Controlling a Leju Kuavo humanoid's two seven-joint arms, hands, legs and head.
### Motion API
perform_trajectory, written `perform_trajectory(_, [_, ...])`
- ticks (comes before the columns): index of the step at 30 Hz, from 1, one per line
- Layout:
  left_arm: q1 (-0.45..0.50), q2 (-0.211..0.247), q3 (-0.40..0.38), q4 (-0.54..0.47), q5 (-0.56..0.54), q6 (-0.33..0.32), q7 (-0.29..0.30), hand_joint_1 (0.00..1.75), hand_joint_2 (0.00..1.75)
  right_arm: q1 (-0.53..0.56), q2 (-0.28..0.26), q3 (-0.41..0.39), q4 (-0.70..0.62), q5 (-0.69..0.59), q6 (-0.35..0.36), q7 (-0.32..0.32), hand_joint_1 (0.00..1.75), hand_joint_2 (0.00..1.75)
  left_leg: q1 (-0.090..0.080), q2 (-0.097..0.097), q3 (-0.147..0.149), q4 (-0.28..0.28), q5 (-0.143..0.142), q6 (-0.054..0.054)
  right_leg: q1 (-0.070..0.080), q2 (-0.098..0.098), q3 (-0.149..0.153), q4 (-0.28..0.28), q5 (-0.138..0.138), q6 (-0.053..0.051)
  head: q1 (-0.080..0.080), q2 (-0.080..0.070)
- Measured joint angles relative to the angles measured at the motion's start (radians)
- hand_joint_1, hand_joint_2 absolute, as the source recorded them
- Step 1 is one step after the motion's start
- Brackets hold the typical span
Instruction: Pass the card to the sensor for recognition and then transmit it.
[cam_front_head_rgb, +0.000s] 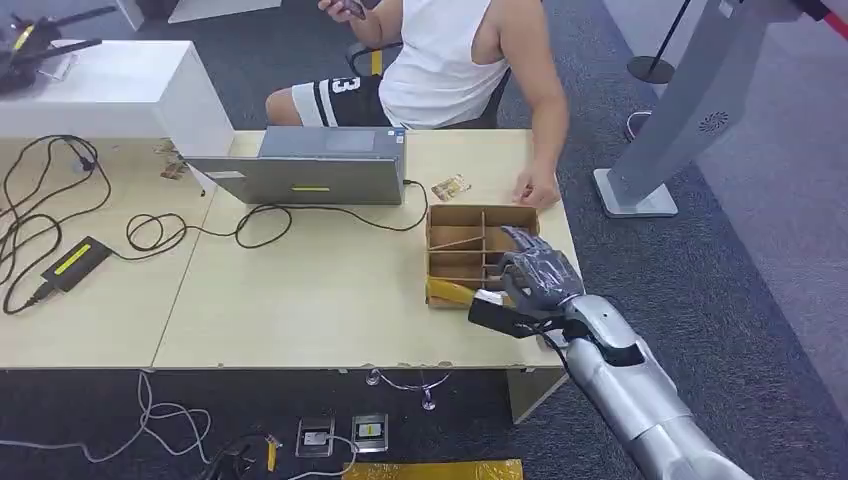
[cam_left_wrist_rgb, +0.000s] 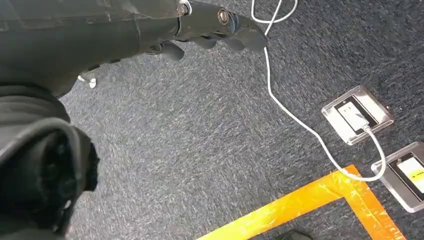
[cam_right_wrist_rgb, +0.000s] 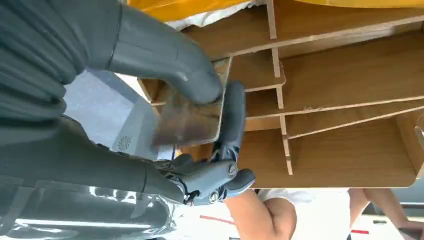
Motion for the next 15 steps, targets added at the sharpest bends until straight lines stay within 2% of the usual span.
perform_trajectory(15, [-0.002, 0.0, 0.0, 0.0, -0.016, -0.001, 0.0, 0.0, 0.0, -0.001, -0.002, 0.0, 0.005, -0.016, -0.003, 0.009, 1.52, 1.75, 0.0, 0.0, 0.0, 0.0, 0.0, 0.0, 0.0, 0.001, 0.0, 0.0, 0.0, 0.0, 0.0, 0.0])
